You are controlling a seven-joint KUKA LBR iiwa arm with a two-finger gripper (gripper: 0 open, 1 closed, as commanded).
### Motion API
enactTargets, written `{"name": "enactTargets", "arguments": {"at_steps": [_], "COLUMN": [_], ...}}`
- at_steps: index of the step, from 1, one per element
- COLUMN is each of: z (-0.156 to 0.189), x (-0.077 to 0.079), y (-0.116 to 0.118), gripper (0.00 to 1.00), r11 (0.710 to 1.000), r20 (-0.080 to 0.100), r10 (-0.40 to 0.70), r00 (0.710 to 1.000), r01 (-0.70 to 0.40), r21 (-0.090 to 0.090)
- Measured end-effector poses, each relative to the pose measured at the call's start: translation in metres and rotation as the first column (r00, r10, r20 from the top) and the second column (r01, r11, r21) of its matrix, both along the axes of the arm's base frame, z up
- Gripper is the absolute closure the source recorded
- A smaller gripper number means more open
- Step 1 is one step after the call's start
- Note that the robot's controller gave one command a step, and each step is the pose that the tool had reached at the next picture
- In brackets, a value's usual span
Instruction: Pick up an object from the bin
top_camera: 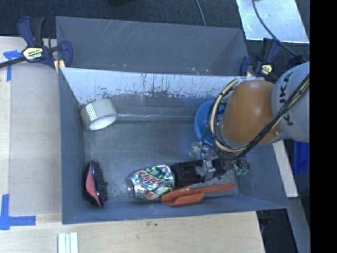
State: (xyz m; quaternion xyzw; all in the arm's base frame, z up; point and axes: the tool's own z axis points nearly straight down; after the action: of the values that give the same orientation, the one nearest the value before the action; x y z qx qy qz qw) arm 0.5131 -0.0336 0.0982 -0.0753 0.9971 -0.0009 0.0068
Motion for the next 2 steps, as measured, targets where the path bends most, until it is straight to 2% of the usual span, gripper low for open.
{"name": "enactTargets", "arguments": {"at_steps": [1, 2], "z": [-0.0106, -0.0083], "x": [-0.0012, -0.0084], "y": [0.0007, 0.0078], "gripper": [1.00, 1.00], "r11": [1.000, 1.000], "r20": [0.001, 0.019], "r10": [-0.021, -0.008], "r00": [1.000, 1.000], "r01": [0.021, 0.008], "r21": [-0.003, -0.010]}}
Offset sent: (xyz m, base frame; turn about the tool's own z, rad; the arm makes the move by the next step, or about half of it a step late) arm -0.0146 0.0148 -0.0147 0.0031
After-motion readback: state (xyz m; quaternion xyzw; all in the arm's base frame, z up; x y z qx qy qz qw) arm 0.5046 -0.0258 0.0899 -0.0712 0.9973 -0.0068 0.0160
